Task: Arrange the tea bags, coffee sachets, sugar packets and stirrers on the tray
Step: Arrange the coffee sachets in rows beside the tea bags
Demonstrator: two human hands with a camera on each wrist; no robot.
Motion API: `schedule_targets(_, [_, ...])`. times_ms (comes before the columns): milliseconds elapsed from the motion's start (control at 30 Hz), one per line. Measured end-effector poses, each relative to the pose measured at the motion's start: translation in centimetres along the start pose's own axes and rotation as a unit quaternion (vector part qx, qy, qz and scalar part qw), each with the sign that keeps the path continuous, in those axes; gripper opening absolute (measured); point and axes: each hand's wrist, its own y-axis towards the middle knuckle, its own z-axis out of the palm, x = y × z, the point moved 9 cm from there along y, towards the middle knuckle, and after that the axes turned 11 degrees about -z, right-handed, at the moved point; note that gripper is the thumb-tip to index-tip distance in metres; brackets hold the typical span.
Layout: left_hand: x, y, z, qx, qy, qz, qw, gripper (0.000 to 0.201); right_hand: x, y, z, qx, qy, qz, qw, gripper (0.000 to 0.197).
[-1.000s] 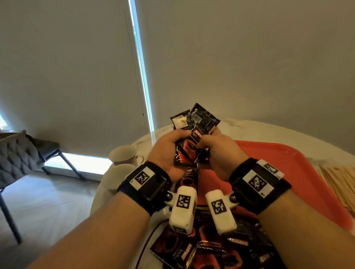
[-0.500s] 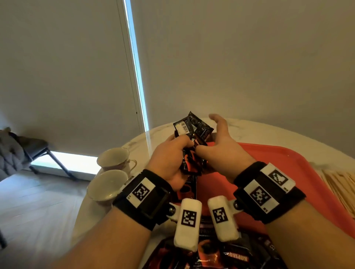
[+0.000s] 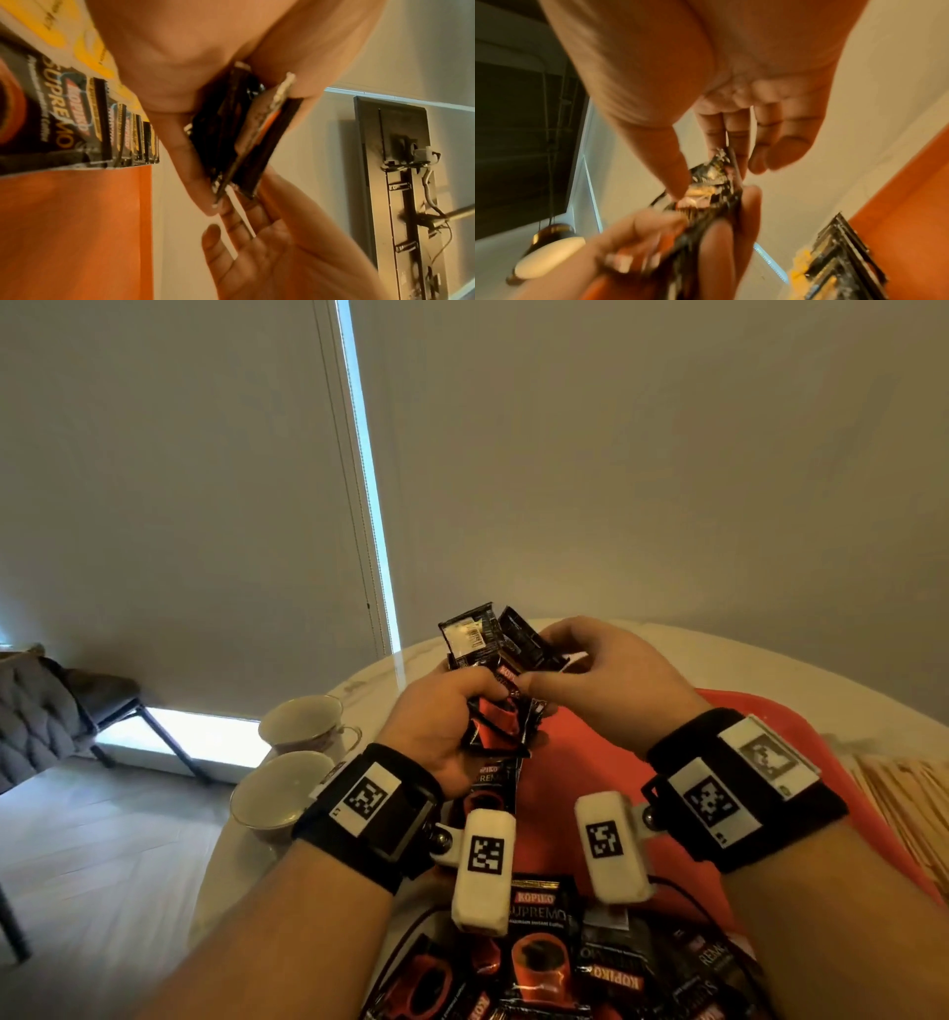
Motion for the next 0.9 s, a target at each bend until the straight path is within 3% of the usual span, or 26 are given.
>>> schedule_targets(67, [0.2,-0.4,0.4,0.027,0.025,0.004,0.999,0.046,0.1,0.2,0.2,0.0,0.083,-0.006,0.997,0.054])
schedule_targets(133, [0.4,-0.9,0.9,0.046,0.058,0.015,0.997,0.049,0.5,0.4,0.7,0.008,0.157,-0.024,0.987,0.055])
schedule_targets(267, [0.8,-1.0,1.6,0.067,0.083,0.025,0.994,0.055,1.7,0.1,1.5,0.033,0.112,-0.072,0.991,0.041])
schedule_targets(367, [0.8,-0.8,1.3,0.075,0.087,0.027,0.993,0.049,0.8,0.2,1.2,-0.027,0.159,-0.039,0.986,0.02])
schedule_targets(533, [0.3,-0.8,0.6,0.079,0.041,0.01,0.996,0.043,-0.4,0.1,0.6,-0.096,0.317,0.043,0.942,0.01])
schedule_targets(667, [0.1,-1.0,0.7,0.059,0.041,0.026,0.997,0.036,-0.8,0.1,-0.2,-0.091,0.258,0.047,0.961,0.016])
schedule_targets(733, [0.4,-1.3,1.2,0.07,0.044,0.022,0.996,0.035,-1.0,0.1,-1.1,-0.123,0.218,0.041,0.967,0.021])
schedule_targets(800, [0.3,-1.4,1.3,0.064,0.032,0.029,0.997,0.029,-1.3,0.0,-2.6,-0.18,0.222,0.036,0.958,0.026])
schedule_targets(900, [-0.6,-1.2,0.3,0.027,-0.025,0.058,0.998,0.024,-1.7,-0.2,-4.4,-0.253,0.296,0.039,0.92,0.026])
